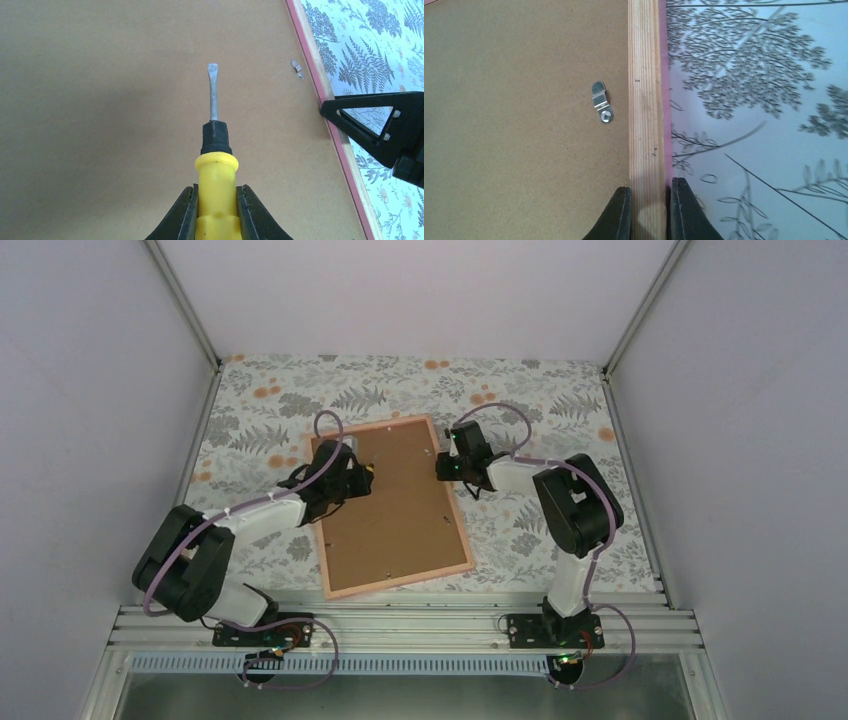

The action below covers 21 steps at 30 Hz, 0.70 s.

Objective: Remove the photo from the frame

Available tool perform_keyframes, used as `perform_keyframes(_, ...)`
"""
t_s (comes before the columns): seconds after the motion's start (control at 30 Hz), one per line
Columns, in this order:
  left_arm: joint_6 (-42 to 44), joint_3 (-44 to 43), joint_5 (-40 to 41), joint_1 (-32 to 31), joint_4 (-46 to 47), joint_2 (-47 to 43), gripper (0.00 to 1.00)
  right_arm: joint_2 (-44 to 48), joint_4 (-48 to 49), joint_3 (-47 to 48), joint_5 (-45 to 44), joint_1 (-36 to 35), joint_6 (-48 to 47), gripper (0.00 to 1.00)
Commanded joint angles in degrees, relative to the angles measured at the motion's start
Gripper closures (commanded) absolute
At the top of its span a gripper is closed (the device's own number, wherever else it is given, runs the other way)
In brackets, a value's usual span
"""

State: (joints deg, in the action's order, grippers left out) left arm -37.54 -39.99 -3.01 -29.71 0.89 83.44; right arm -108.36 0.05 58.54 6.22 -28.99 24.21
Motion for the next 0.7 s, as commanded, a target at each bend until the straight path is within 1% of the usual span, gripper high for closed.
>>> perform_keyframes(0.0, 0.99, 1.45, 0.76, 0.36, -1.83, -3.64, 0.98, 2.22, -1.76, -1.77, -1.59, 2.16, 6.11, 0.96)
perform_keyframes(0.23, 0.67, 3.8, 0.71, 0.36, -3.15, -7.62, 0.98, 4.8, -1.6, -3.66, -3.85, 5.56, 11.53, 0.96)
perform_keyframes(0.43, 0.57, 5.23, 0.62, 0.36, -4.28, -10.85, 0.98, 7.32, -2.32, -5.66, -7.85, 7.37, 16.9, 0.96)
perform_keyframes(0.67, 0.44, 6.59, 0.21, 0.34, -5.5, -14.12, 0.98, 9.79, -2.89, -9.27, -10.6, 8.77, 22.96, 0.96)
